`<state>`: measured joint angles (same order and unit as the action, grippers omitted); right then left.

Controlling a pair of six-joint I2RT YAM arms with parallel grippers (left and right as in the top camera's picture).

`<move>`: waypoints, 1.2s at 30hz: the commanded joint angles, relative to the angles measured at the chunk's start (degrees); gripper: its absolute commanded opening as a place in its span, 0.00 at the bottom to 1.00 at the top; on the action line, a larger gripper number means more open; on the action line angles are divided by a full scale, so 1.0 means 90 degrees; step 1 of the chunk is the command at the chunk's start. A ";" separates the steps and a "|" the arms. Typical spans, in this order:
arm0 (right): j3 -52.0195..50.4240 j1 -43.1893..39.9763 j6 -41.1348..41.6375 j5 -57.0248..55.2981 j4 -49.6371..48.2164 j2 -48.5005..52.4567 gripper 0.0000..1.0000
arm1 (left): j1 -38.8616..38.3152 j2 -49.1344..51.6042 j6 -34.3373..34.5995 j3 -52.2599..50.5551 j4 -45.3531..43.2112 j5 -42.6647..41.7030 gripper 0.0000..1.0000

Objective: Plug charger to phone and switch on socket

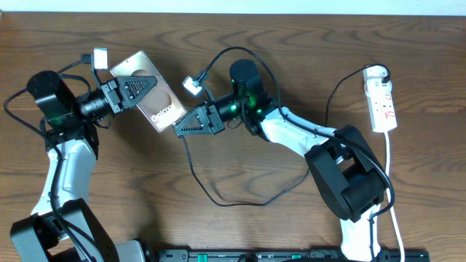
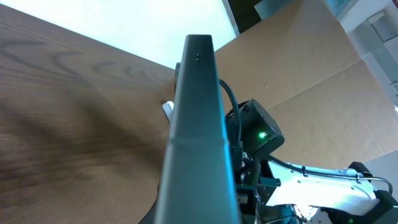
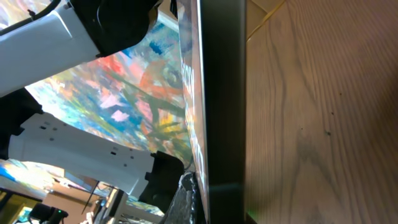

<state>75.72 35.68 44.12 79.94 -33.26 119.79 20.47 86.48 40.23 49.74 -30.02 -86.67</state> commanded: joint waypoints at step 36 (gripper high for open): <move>0.0109 0.0219 -0.0991 0.1069 0.1185 -0.0095 0.01 | 0.1032 -0.0070 -0.0063 0.0007 -0.0005 -0.0372 0.08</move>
<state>76.12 36.25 35.22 81.45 -19.92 119.63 28.67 86.48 39.64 49.71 -29.78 -88.47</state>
